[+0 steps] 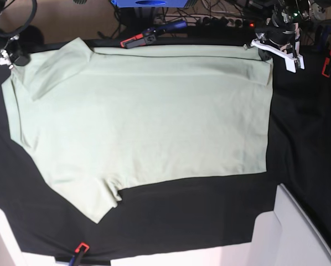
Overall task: Fold the T-shirt properly
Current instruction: 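Pull the folded edge back toward the collar, flattening the shirt, then release the shirt and raise both grippers away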
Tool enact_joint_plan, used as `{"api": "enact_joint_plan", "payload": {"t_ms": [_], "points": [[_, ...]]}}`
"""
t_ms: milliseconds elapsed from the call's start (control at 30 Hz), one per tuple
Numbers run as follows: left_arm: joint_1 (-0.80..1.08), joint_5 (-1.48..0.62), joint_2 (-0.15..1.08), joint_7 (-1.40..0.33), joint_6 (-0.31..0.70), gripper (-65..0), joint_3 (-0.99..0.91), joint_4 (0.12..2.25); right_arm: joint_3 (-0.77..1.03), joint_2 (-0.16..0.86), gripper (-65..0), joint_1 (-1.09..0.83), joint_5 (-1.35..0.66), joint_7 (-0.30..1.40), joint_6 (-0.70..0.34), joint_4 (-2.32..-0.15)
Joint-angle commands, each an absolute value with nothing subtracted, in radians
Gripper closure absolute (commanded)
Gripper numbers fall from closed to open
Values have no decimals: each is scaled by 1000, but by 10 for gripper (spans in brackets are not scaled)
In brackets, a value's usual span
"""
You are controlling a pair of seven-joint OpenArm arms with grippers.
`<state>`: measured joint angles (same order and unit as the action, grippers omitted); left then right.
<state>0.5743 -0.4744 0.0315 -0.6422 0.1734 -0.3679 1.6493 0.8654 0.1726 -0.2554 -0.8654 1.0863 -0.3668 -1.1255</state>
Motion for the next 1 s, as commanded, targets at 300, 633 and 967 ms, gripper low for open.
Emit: {"api": "enact_joint_plan", "payload": {"t_ms": [300, 633, 967], "points": [[590, -467, 42, -625, 163, 0, -378, 1662, 874, 191, 0, -259, -871, 1073, -369, -1142], [608, -469, 41, -628, 160, -317, -415, 1666, 883, 171, -341, -272, -872, 1089, -367, -1145], [638, -473, 33, -628, 163, -568, -593, 1701, 1018, 70, -358, -323, -872, 1288, -367, -1457]]}}
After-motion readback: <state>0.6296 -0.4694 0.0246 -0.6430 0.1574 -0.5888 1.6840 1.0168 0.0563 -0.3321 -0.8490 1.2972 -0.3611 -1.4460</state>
